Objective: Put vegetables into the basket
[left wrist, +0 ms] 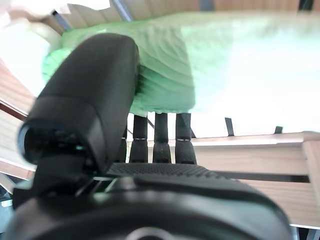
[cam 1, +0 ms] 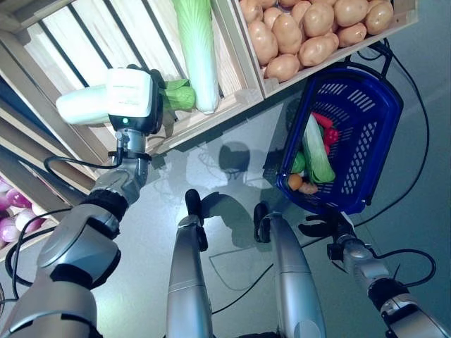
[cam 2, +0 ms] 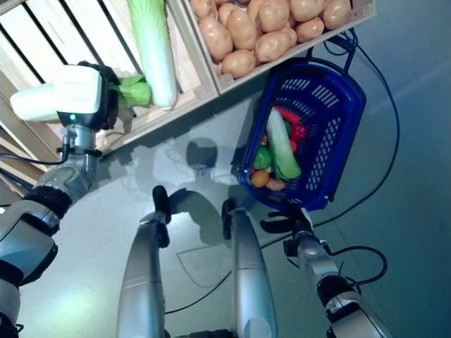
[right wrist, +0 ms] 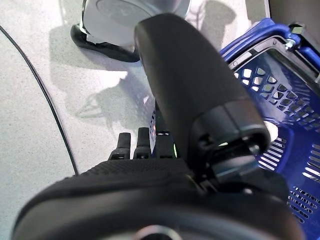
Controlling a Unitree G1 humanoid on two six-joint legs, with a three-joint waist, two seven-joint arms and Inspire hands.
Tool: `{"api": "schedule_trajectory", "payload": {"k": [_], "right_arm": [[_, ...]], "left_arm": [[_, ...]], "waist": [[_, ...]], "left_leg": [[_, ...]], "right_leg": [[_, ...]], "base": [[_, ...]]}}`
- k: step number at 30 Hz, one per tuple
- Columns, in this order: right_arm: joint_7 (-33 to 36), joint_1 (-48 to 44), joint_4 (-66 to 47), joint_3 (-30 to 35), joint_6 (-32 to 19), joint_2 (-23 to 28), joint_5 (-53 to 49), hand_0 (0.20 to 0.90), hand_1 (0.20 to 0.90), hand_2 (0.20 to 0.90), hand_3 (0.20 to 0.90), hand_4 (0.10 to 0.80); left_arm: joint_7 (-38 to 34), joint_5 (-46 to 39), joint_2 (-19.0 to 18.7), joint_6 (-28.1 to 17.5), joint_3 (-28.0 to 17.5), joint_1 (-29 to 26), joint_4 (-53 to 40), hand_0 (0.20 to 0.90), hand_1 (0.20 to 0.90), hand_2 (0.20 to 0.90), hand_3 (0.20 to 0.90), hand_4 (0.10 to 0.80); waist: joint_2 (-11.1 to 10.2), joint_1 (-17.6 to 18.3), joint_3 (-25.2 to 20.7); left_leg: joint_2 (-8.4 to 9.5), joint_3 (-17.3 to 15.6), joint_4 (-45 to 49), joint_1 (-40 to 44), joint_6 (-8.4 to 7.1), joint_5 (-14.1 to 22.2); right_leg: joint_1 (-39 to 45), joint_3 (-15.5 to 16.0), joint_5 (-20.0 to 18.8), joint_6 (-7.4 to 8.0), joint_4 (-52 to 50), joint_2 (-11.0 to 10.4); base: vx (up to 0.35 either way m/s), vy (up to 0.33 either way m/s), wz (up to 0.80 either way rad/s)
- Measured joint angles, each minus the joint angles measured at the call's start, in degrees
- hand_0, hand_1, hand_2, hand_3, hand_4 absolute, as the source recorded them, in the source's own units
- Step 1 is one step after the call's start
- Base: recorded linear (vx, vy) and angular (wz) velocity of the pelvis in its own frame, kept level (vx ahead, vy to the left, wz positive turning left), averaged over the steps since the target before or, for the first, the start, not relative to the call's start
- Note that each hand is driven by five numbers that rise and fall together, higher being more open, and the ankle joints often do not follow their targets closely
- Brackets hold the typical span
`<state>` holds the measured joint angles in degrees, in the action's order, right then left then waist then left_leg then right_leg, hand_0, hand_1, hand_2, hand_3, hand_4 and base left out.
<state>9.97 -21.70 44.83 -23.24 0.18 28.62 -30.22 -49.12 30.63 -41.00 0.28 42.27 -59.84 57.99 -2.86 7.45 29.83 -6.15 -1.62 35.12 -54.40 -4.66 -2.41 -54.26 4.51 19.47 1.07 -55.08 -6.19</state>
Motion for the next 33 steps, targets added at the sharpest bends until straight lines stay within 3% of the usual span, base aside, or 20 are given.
{"api": "schedule_trajectory", "payload": {"k": [8, 17, 23, 27, 30, 33], "right_arm": [[0.0, 0.5, 1.4, -0.8, -0.2, -0.3, 0.0, 0.9, 0.9, 0.9, 0.9, 0.8], [0.1, 4.7, 1.7, -1.2, -1.4, -2.2, 0.3, 0.9, 0.9, 0.9, 0.9, 0.8], [0.1, 6.1, -2.8, 1.1, -2.4, -2.6, 0.5, 0.9, 0.9, 0.9, 0.9, 0.8], [0.3, 9.7, -8.7, 4.6, -3.3, -2.8, 0.5, 0.9, 0.9, 0.9, 0.9, 0.8], [0.3, 14.5, -16.0, 8.0, -3.5, -4.1, 0.5, 0.9, 0.9, 0.9, 0.9, 0.8], [0.1, 18.8, -20.3, 9.7, -3.5, -5.7, 0.6, 0.9, 0.9, 0.9, 0.9, 0.8]], "left_arm": [[0.2, 0.0, 0.6, -2.7, 0.0, -0.1, 3.0, 0.3, 0.3, 0.3, 0.3, 0.4], [-1.3, -2.3, 0.7, -10.0, -8.7, 7.5, -2.7, 0.3, 0.3, 0.3, 0.3, 0.4], [-0.8, -10.9, 0.8, -13.9, -15.8, 17.7, -15.7, 0.3, 0.3, 0.3, 0.3, 0.4], [3.8, -20.6, 2.6, -17.1, -21.8, 26.0, -25.9, 0.3, 0.3, 0.3, 0.3, 0.4], [11.2, -29.8, 7.7, -18.8, -28.1, 35.1, -35.2, 0.3, 0.3, 0.3, 0.3, 0.4], [18.1, -36.2, 11.6, -20.2, -29.6, 41.8, -39.8, 0.3, 0.3, 0.3, 0.3, 0.4]], "waist": [[-0.2, 0.5, 0.0], [-0.4, -0.8, -0.1], [-0.3, -3.6, -0.2], [0.1, -5.7, -0.7], [1.1, -6.6, -2.6], [2.1, -6.8, -5.8]], "left_leg": [[-0.24, 0.0, -8.8, 7.4, -0.62, -3.2], [0.08, -0.2, -22.0, 21.4, -0.56, -7.0], [0.44, -0.2, -26.5, 27.5, -0.09, -7.6], [0.37, -0.2, -29.3, 31.6, 0.08, -7.7], [0.5, -0.1, -32.3, 35.1, 0.71, -8.0], [0.76, -0.1, -34.7, 37.2, 1.06, -8.2]], "right_leg": [[6.2, 1.4, -1.6, -0.49, 5.9, 0.2], [19.4, 4.3, -2.9, 0.25, 16.4, -0.1], [26.0, 5.5, -3.4, 1.04, 20.9, -0.3], [30.2, 5.9, -3.5, 1.38, 23.6, -0.2], [34.1, 6.7, -3.9, 2.13, 26.9, -0.4], [36.9, 7.3, -4.4, 2.93, 30.4, -0.3]], "base": [[0.02, -0.038, 0.03], [0.116, -0.027, 0.06], [0.159, -0.027, 0.06], [0.159, -0.01, 0.04], [0.226, 0.002, 0.08], [0.208, 0.009, 0.1]]}}
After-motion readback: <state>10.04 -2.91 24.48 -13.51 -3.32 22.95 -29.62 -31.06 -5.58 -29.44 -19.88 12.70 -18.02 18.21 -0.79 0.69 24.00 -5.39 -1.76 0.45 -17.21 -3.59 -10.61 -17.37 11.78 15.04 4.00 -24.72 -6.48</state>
